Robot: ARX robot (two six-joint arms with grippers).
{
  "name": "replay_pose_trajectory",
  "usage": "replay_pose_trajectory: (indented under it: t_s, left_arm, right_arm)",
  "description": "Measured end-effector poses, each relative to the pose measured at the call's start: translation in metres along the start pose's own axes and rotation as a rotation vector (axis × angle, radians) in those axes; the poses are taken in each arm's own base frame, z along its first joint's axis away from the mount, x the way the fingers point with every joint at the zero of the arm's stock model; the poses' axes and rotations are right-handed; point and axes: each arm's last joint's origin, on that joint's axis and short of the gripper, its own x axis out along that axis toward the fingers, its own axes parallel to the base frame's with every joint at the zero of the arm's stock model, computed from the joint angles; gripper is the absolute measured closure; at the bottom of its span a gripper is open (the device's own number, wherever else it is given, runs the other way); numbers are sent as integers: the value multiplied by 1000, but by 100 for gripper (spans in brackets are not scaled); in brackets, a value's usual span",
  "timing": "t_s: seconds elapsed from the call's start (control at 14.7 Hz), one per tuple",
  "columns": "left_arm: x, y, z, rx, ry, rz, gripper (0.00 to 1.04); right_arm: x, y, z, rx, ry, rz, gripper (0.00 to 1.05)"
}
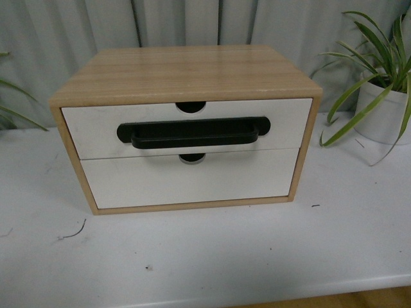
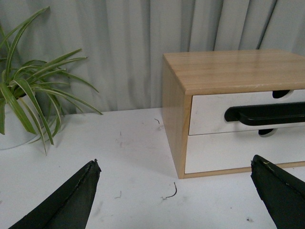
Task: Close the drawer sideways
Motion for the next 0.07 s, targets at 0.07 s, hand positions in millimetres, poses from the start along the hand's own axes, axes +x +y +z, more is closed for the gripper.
replay_pose_trajectory:
  t_s: [0.07]
  left_arm:
    - [0,0,0,0,0,0,7]
  right_arm:
    - [0,0,0,0,0,0,6]
